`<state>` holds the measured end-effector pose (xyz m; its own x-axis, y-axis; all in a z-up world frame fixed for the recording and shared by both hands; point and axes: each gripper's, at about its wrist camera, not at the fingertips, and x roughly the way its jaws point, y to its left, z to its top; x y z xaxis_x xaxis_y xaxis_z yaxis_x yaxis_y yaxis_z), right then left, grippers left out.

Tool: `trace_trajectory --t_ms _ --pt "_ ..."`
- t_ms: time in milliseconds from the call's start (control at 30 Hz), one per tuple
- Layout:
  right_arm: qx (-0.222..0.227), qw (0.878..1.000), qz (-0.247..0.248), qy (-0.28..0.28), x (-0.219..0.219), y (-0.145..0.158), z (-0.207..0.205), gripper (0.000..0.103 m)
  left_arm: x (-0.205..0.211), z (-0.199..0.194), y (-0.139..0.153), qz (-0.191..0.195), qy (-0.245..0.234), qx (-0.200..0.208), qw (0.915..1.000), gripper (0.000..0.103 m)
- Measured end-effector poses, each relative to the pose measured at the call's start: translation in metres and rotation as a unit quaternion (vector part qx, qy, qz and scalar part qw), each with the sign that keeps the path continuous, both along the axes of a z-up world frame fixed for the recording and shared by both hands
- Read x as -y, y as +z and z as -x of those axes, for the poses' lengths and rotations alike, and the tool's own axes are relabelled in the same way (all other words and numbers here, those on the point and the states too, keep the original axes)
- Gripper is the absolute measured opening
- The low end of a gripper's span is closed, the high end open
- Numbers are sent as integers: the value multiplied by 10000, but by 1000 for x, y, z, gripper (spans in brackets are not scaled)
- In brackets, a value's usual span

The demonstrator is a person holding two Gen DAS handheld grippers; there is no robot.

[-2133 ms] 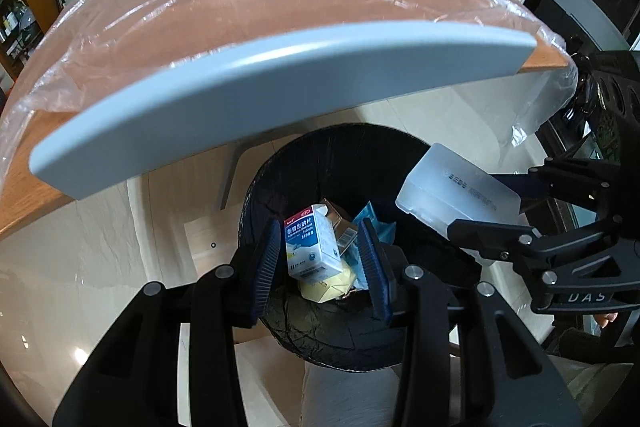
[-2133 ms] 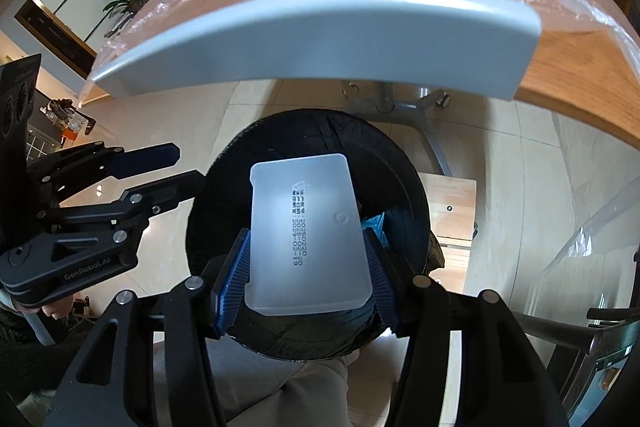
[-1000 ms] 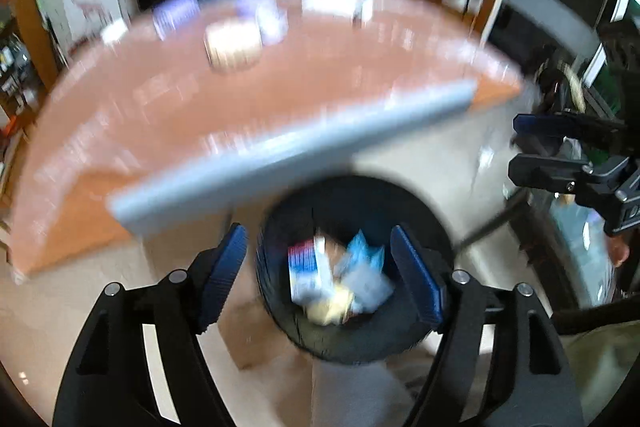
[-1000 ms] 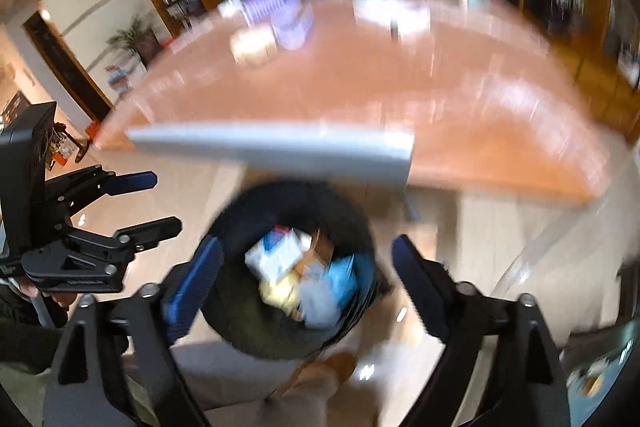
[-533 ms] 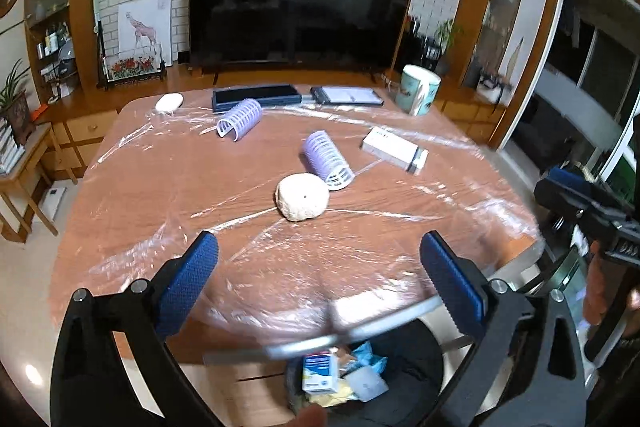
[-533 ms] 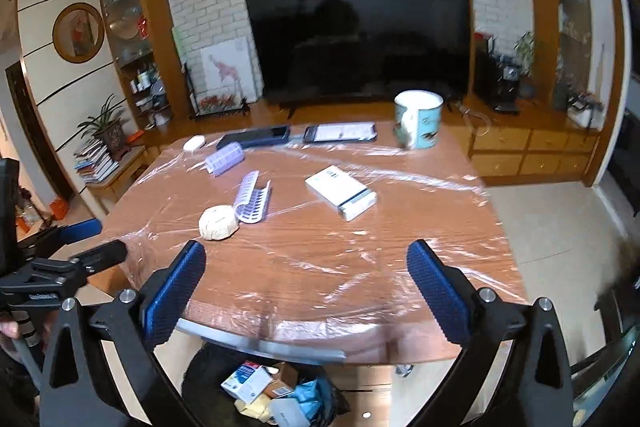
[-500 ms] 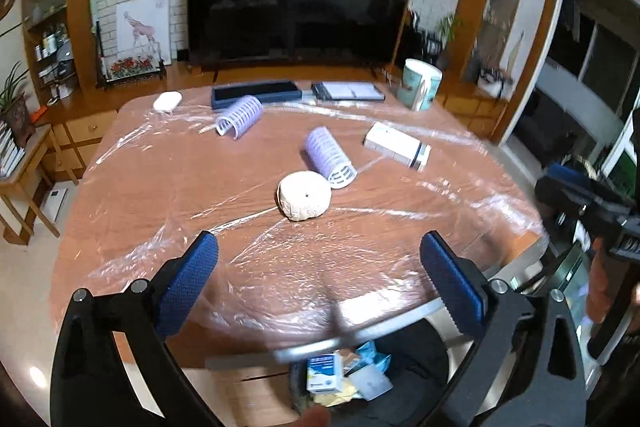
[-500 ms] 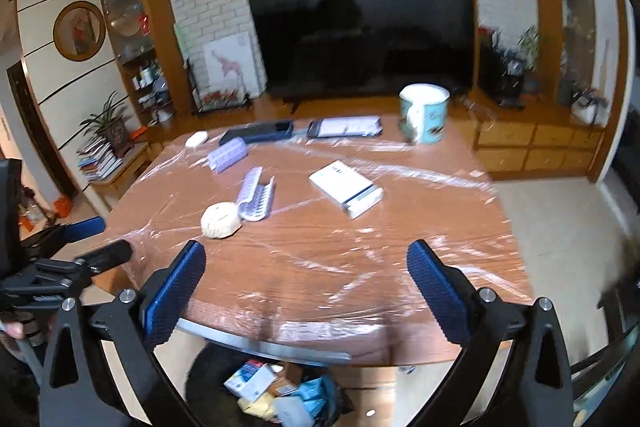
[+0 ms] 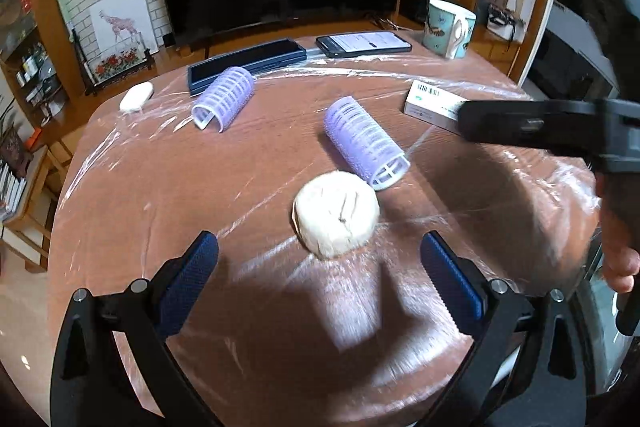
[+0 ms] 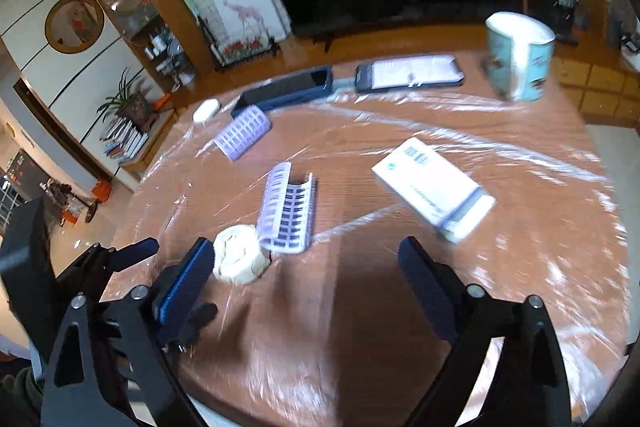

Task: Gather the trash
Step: 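Grasp the white round ball with the left tool while the right tool grasps the lavender hair curler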

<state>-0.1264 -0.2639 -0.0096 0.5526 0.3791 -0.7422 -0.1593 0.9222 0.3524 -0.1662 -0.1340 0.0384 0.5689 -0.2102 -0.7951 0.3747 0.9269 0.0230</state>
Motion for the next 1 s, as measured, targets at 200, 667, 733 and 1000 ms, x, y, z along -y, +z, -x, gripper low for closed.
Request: trace_trajectory --t_ms 200,667,733,1000 --pt "-424 9990 -49 102 -21 -25 -40 87 5 -19 -14 -122 -142 -154 9997 101" --pt "-533 9978 178 360 -44 -41 -66 62 14 -29 -27 -194 -439 -376 9981 74" --pt "-484 9979 226 370 -44 -41 -65 52 14 -27 -29 -199 -471 -386 9979 71" --pt "-309 9989 -108 332 -33 -34 -58 42 5 -27 -25 71 -396 -452 9982 52"
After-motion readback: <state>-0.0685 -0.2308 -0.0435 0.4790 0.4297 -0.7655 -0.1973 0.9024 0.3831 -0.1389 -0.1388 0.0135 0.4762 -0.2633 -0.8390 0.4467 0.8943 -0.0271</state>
